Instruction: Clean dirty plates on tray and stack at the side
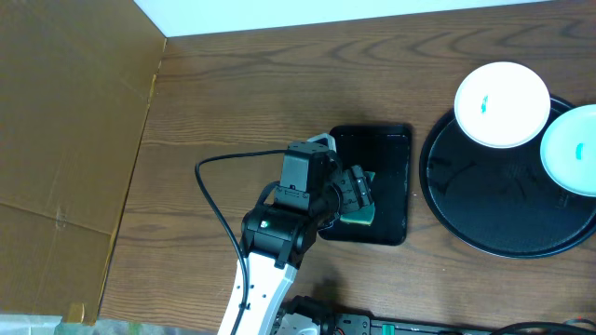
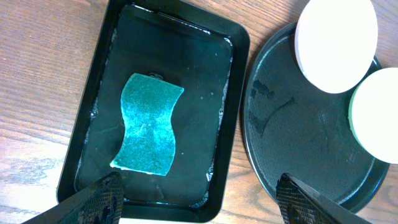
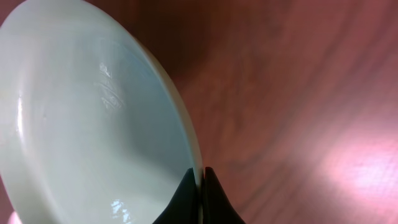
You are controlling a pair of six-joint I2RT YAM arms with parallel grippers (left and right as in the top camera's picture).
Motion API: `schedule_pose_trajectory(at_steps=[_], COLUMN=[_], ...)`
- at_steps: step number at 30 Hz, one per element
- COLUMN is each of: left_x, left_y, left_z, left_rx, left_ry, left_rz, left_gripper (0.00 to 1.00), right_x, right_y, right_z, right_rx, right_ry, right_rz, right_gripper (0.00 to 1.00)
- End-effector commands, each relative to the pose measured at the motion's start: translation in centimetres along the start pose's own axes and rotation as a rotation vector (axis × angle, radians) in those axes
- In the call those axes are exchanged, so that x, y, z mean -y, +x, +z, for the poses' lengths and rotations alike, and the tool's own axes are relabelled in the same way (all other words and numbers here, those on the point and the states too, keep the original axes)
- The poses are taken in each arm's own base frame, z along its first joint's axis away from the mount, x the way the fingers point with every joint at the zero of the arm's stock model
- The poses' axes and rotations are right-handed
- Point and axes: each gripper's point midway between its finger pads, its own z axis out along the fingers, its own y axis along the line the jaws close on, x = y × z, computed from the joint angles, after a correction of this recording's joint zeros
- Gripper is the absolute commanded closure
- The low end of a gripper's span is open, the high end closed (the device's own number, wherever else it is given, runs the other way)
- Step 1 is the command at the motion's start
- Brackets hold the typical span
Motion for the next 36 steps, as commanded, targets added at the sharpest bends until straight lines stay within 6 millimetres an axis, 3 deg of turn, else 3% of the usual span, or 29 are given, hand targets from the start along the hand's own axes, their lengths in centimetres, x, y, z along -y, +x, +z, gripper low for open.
schedule_pose_trajectory(at_steps=[1, 3, 7, 18, 19, 21, 22, 27, 30, 33, 36], left_x=[0.5, 0.5, 0.5, 0.5, 0.5, 0.5, 0.5, 0.5, 0.5, 0.5, 0.5], left_y=[-0.6, -0.6, -0.6, -0.6, -0.6, -0.6, -0.6, -0.6, -0.6, -0.6, -0.6], left_z=[-0.6, -0.6, -0.6, -0.6, -0.6, -0.6, -0.6, -0.6, -0.6, -0.6, -0.6], left_rx=[0.015, 0.015, 0.015, 0.015, 0.015, 0.015, 0.015, 0.015, 0.015, 0.015, 0.015], left_ry=[0.017, 0.017, 0.017, 0.017, 0.017, 0.017, 0.017, 0.017, 0.017, 0.017, 0.017], left_rz=[0.001, 0.001, 0.001, 0.001, 0.001, 0.001, 0.001, 0.001, 0.001, 0.001, 0.001], left_gripper=[0.21, 0.21, 0.2, 0.21, 0.2, 0.21, 0.21, 0.21, 0.21, 0.21, 0.21], right_x=[2.9, 4.2, 4.8, 4.9, 4.6, 3.5, 2.7, -3.2, -8.1, -10.0, -10.4], right_y=[-0.6, -0.7, 0.6, 4.9, 4.8, 4.6, 4.5, 4.6, 6.8, 9.1, 10.4], right_z=[1.0, 1.7, 3.2, 8.4, 8.5, 8.4, 8.1, 4.8, 1.7, 0.3, 0.9], right_rx=[0.032, 0.032, -0.044, -0.145, -0.137, -0.144, -0.15, -0.178, -0.205, -0.196, -0.163], right_ry=[0.158, 0.222, 0.259, 0.279, 0.271, 0.22, 0.189, -0.064, -0.308, -0.353, -0.26], right_rz=[0.024, 0.035, 0.034, -0.075, -0.083, -0.129, -0.143, -0.243, -0.416, -0.564, -0.685], right_gripper=[0.99, 0.99, 0.99, 0.99, 0.91, 0.69, 0.65, 0.6, 0.54, 0.53, 0.53])
